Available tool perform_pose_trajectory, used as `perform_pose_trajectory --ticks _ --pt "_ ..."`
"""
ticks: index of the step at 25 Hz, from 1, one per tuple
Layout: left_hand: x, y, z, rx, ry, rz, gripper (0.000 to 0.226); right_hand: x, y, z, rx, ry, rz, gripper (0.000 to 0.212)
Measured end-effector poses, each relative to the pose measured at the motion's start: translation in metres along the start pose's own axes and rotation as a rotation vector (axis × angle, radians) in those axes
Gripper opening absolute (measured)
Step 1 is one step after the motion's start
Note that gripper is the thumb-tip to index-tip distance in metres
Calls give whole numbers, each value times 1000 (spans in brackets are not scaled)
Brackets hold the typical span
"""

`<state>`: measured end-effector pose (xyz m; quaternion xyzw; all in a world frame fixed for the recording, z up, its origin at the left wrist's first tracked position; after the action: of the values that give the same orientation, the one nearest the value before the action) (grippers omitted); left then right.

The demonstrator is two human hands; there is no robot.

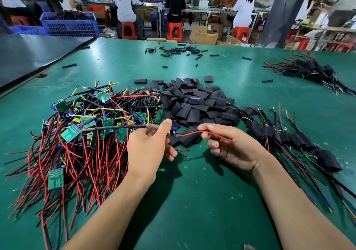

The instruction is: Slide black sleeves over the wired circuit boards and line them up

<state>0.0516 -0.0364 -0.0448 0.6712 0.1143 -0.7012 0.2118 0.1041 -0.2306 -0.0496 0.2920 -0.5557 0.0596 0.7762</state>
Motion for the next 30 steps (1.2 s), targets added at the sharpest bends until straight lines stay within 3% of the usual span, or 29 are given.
perform_pose_trajectory --ticks 5,9,11,17,23,30 --pt "-4 4 3 36 13 103 30 5 12 0 52 -76 -347 76" --pt "-7 8 8 146 -15 226 27 -4 24 -6 -138 -186 -241 26" --pt "-6 12 10 229 -39 279 26 -9 26 -9 -222 -204 -226 14" --pt "1 12 11 318 -83 212 16 -11 28 -8 -218 -149 -246 14" --pt "3 10 11 216 -29 130 10 -17 31 -10 -279 -157 -144 10" --pt "-2 9 12 152 -73 229 10 -12 26 -11 -384 -215 -198 17"
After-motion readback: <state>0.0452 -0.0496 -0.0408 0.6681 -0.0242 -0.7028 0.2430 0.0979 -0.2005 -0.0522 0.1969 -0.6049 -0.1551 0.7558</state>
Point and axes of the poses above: each hand's wrist, its own z-axis away from the middle knuckle, its own y-axis out of the palm, x = y × z, the point moved 3 cm from there along -z, towards the middle knuckle, and after that the axes turned 1 degree about -y, right-handed, at the moved point
